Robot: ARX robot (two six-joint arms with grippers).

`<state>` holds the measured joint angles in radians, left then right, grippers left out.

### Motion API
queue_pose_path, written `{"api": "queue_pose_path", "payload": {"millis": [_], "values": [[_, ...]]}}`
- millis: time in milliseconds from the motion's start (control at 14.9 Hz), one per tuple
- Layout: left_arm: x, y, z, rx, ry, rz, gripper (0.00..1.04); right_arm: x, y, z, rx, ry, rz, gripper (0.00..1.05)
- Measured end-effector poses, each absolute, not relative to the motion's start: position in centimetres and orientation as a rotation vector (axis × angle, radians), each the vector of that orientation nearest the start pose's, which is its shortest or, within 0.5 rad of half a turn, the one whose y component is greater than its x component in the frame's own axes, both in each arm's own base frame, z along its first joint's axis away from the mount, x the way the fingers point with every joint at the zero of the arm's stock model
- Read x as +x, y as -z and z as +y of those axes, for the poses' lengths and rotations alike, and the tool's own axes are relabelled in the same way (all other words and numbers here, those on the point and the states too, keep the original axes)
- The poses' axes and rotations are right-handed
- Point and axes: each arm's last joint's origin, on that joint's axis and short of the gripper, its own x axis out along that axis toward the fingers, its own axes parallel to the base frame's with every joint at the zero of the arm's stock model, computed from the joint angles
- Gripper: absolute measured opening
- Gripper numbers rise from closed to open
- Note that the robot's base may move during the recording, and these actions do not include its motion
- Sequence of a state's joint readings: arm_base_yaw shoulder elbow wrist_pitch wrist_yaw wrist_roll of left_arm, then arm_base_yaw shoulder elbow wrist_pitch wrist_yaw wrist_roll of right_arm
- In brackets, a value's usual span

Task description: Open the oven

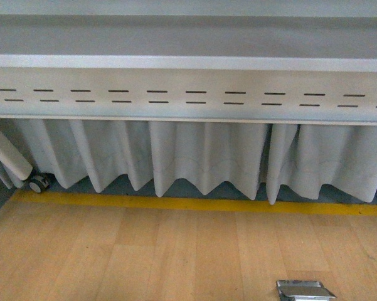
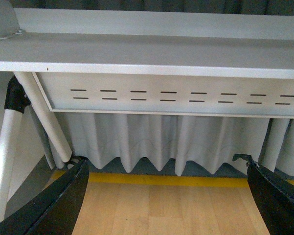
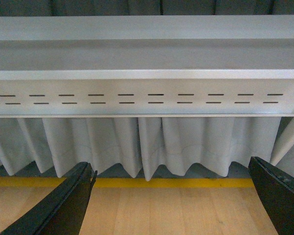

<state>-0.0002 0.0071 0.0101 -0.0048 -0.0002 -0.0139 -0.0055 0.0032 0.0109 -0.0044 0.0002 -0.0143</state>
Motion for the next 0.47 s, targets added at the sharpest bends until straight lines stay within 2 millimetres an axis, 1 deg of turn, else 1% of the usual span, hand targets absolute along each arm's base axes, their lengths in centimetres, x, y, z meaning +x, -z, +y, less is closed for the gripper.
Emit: {"api": "queue_pose_path", "payload": {"millis": [470], "values": [[9.75,-16.6,0.0,-0.013,0.001,0.001,0.98,9.72,-16.67,-0.06,-0.015,0.006,-0.005,0.98]]}}
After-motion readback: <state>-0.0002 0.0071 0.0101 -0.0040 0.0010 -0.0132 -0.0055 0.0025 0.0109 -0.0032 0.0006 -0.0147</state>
